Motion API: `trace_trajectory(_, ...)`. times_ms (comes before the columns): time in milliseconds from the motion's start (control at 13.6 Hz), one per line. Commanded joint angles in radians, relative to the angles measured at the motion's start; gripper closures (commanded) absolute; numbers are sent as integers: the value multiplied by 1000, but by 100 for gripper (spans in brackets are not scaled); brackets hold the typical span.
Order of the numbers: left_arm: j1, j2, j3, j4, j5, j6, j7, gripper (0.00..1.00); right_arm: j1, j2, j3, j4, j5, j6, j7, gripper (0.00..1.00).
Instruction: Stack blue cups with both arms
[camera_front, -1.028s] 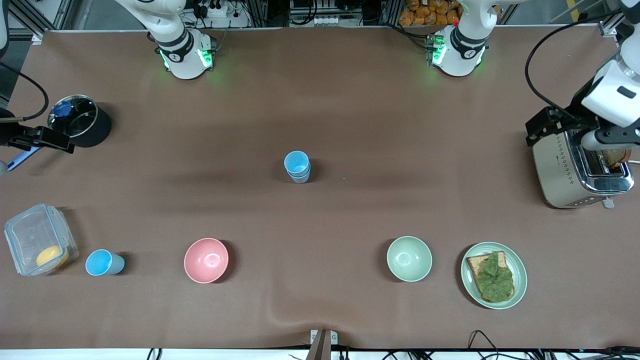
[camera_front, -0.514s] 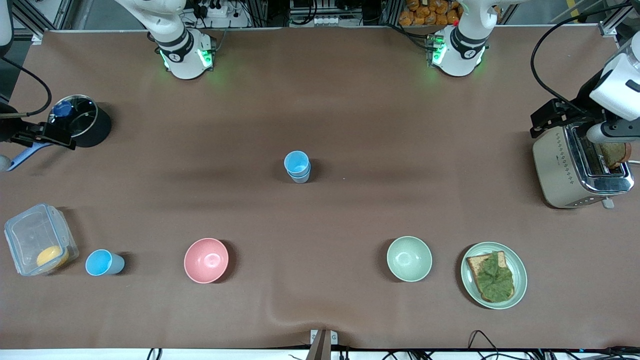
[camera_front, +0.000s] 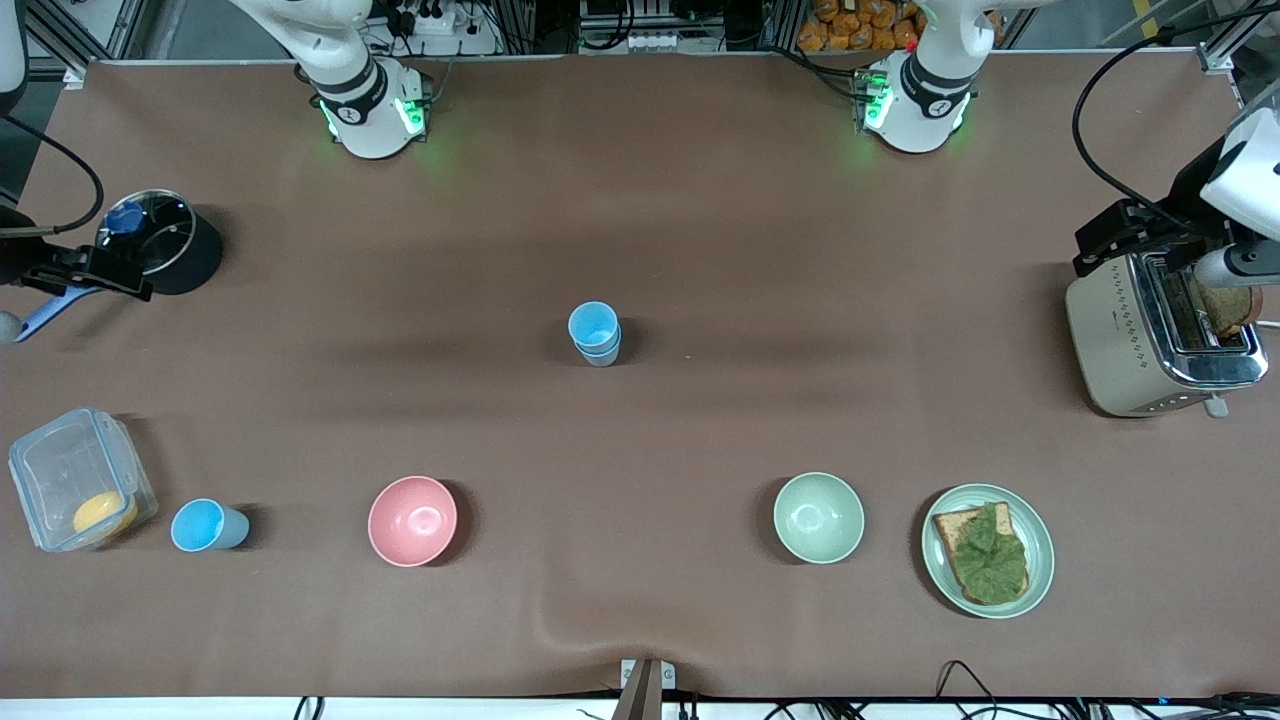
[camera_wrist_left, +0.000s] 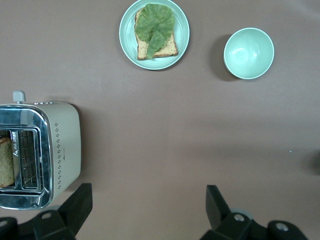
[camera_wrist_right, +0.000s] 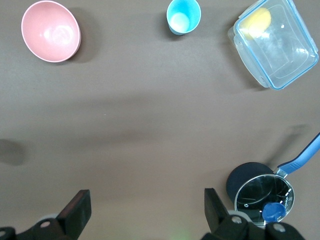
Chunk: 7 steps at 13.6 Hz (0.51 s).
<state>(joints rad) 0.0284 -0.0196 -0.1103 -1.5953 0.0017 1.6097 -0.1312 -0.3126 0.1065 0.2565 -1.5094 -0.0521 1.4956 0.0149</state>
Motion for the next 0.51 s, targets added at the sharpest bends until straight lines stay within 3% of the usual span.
trace_trajectory(0,-5,-8,3,8,-20,-13,-21,0,-16,-34,18,-32,18,12,5,0)
trace_trajectory(441,-2,-10,-6,23,-8,-16,-22,0,-17,-33,17,-28,23,11,-1,0)
